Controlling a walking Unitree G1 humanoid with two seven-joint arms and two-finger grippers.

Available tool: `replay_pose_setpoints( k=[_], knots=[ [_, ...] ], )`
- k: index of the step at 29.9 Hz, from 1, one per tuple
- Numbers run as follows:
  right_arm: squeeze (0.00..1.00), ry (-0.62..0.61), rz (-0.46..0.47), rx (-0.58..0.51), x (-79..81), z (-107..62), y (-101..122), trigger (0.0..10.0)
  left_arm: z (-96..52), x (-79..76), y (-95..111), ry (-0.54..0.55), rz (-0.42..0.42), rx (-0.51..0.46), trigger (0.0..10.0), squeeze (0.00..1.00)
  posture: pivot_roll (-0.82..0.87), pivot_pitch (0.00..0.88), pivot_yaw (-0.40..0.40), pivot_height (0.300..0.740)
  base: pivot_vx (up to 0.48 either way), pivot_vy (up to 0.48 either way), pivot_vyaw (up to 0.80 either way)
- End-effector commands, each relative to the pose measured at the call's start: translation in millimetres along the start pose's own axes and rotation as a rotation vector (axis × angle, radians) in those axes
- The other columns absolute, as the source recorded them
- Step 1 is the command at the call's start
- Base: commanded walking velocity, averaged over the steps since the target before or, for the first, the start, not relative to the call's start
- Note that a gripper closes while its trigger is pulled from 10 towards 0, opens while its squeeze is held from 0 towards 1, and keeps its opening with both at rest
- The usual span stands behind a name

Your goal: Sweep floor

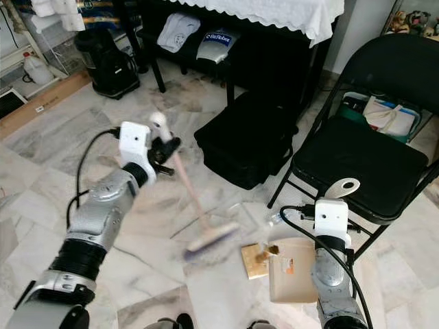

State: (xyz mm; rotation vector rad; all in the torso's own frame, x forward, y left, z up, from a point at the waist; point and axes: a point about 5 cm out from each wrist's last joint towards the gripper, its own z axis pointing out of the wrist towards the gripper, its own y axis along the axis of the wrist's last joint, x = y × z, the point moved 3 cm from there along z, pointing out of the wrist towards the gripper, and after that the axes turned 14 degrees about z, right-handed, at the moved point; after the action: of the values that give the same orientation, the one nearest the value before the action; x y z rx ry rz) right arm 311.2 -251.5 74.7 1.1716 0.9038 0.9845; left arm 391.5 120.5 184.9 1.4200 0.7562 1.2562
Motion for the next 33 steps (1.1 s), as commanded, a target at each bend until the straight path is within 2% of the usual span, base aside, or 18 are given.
replay_pose_setpoints(
  k=[1,2,3,8,13,14,18,21,26,28,30,32,33],
  knots=[
    [0.00,0.008,-0.007,0.040,1.4,-5.6,-9.2,10.0,-0.7,12.8,4.3,0.052,0.026,-0.021,10.0,0.00,-0.04,0.175,0.099,0.740,0.000,0.000,0.00],
    [0.00,0.008,-0.007,0.040,1.2,-5.9,-9.3,10.0,-4.4,22.9,-2.1,0.094,0.084,0.011,10.0,0.00,-0.04,0.171,0.099,0.740,0.000,0.000,0.00],
    [0.00,0.009,-0.007,0.039,1.3,-6.1,-9.3,10.0,-6.1,25.8,-5.0,0.102,0.104,0.023,10.0,0.00,-0.04,0.170,0.099,0.740,0.000,0.000,0.00],
    [0.00,0.011,-0.007,0.036,1.4,-6.1,-8.9,10.0,-8.4,21.9,-13.4,0.084,0.176,0.060,10.0,0.00,-0.04,0.164,0.098,0.740,0.000,0.000,0.00],
    [0.00,0.010,-0.009,0.030,0.6,-5.3,-7.3,10.0,-8.7,6.8,-29.7,0.036,0.203,0.155,10.0,0.00,-0.05,0.154,0.099,0.740,0.000,0.000,0.00],
    [0.00,0.010,-0.010,0.028,-0.1,-5.3,-7.0,10.0,-9.2,-2.7,-35.4,-0.007,0.221,0.184,10.0,0.00,-0.06,0.150,0.099,0.740,0.000,0.000,0.00],
    [0.00,0.008,-0.012,0.024,-1.5,-5.3,-6.3,10.0,-10.4,-22.6,-42.7,-0.094,0.212,0.217,10.0,0.00,-0.06,0.146,0.101,0.740,0.000,0.000,0.00],
    [0.00,0.005,-0.014,0.020,-2.9,-6.0,-5.7,10.0,-11.3,-43.4,-43.2,-0.155,0.151,0.226,10.0,0.00,-0.07,0.144,0.103,0.740,0.000,0.000,0.00],
    [0.00,0.003,-0.017,0.019,-4.2,-6.6,-5.6,10.0,-11.0,-56.5,-41.4,-0.168,0.058,0.241,10.0,0.00,-0.07,0.144,0.103,0.740,0.000,0.000,0.00],
    [0.00,-0.001,-0.017,0.017,-5.3,-6.9,-5.3,10.0,-10.2,-65.3,-40.3,-0.168,-0.027,0.239,10.0,0.00,-0.08,0.148,0.105,0.740,0.000,0.000,0.00],
    [0.00,-0.001,-0.016,0.016,-5.5,-6.7,-4.9,10.0,-9.7,-66.8,-39.9,-0.162,-0.067,0.236,10.0,0.00,-0.08,0.153,0.108,0.740,0.000,0.000,0.00],
    [0.00,-0.003,-0.012,0.016,-5.4,-6.6,-4.7,10.0,-8.7,-69.2,-40.6,-0.149,-0.147,0.225,10.0,0.00,-0.08,0.155,0.109,0.740,0.000,0.000,0.00],
    [0.00,-0.003,-0.008,0.017,-4.2,-7.2,-5.1,10.0,-8.8,-71.2,-45.4,-0.128,-0.221,0.232,10.0,0.00,-0.08,0.156,0.110,0.740,0.000,0.000,0.00]
  ],
)
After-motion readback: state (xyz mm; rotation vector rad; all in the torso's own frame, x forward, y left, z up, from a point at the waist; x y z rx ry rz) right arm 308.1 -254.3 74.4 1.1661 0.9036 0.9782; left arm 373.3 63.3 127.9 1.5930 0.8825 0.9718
